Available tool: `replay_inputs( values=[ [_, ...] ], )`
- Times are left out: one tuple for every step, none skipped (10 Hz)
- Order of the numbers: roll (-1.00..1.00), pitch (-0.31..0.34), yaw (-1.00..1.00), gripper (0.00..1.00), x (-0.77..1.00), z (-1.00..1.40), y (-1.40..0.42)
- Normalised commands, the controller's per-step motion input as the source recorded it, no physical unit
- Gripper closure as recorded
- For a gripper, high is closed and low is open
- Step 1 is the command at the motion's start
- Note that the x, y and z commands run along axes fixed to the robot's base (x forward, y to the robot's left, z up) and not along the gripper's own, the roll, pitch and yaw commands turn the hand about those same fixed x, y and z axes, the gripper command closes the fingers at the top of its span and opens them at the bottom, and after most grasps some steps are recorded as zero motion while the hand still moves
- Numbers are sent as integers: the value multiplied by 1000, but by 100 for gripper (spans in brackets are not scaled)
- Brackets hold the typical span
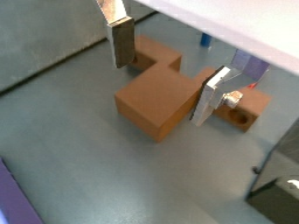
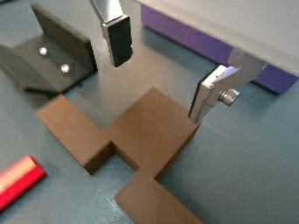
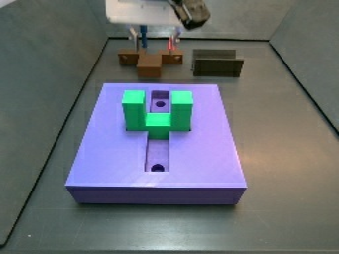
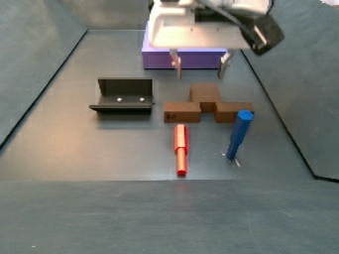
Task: Pick up the brown object. Move up. Place the brown object on the fixture. Regrasp the brown object. Move to above the board. Insert the brown object.
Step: Pick up the brown object.
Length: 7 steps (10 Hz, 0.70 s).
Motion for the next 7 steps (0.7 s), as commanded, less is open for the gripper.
replay_inputs(
  values=[
    [0, -61, 263, 0, -40, -346, -34],
    [126, -41, 151, 0, -137, -257, -37],
    [100, -9, 0, 0, -254, -171, -43],
    [74, 0, 0, 0, -14, -146, -57],
    [97, 0, 0, 0, 46, -214, -60],
    [91, -3, 31, 0, 20, -231, 0],
    [104, 0, 129, 0, 0, -197, 0]
  ],
)
